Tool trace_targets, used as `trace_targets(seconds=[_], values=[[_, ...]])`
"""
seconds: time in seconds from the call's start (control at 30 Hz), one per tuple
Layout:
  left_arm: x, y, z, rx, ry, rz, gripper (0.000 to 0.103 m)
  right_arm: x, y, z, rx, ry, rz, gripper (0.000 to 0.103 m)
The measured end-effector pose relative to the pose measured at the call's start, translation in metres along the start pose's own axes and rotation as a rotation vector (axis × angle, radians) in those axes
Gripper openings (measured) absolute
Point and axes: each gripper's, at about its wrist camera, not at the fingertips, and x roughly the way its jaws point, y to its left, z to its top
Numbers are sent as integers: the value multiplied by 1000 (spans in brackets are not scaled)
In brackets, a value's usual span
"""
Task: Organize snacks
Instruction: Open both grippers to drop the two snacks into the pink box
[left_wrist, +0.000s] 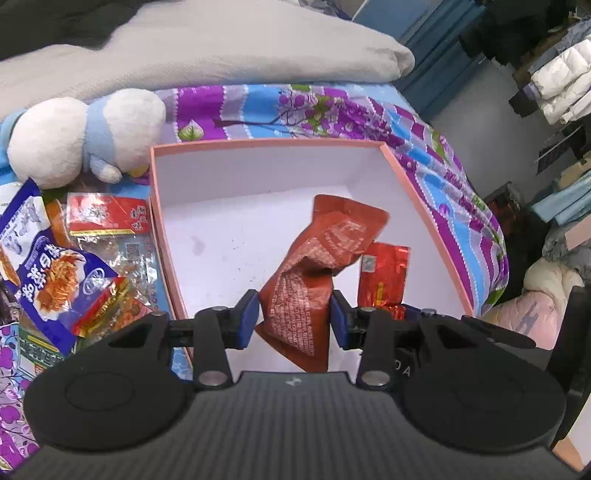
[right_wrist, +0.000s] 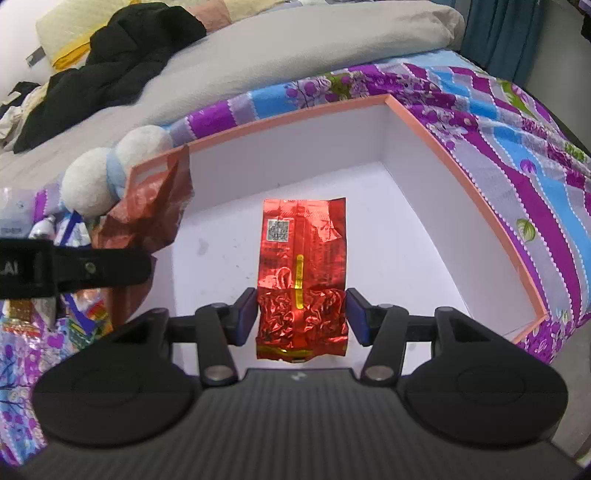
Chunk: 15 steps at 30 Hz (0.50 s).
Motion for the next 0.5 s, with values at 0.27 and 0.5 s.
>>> trace_targets(seconds=[0.27, 0.5], values=[[-17, 17, -6, -37, -23, -19, 74, -3, -12, -7, 37, -18, 12, 77], [-66, 43, -10, -71, -32, -3, 74, -22, -1, -8, 112, -21, 23, 77]])
